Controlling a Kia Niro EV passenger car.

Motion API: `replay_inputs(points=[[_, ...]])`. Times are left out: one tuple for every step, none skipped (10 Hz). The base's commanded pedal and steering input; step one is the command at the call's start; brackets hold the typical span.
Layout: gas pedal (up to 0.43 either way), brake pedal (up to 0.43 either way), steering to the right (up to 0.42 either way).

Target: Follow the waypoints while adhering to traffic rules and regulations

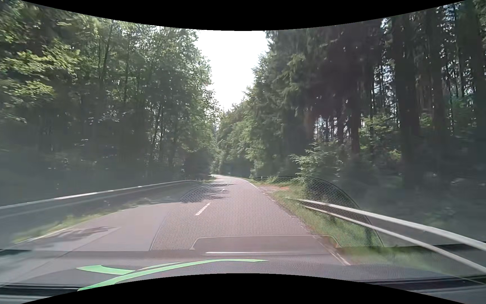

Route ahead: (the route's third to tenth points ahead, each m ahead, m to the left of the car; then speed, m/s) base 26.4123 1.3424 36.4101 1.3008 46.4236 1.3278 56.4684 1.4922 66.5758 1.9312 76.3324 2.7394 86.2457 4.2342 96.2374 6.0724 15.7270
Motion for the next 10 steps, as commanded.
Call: replay_inputs(points=[[0.079,0.0,-0.003],[0.079,0.0,-0.003],[0.079,0.0,-0.002],[0.079,0.0,-0.001],[0.079,0.0,0.0],[0.079,0.0,0.0],[0.079,0.0,0.0],[0.079,0.0,0.0],[0.079,0.0,0.0],[0.079,0.0,0.0]])
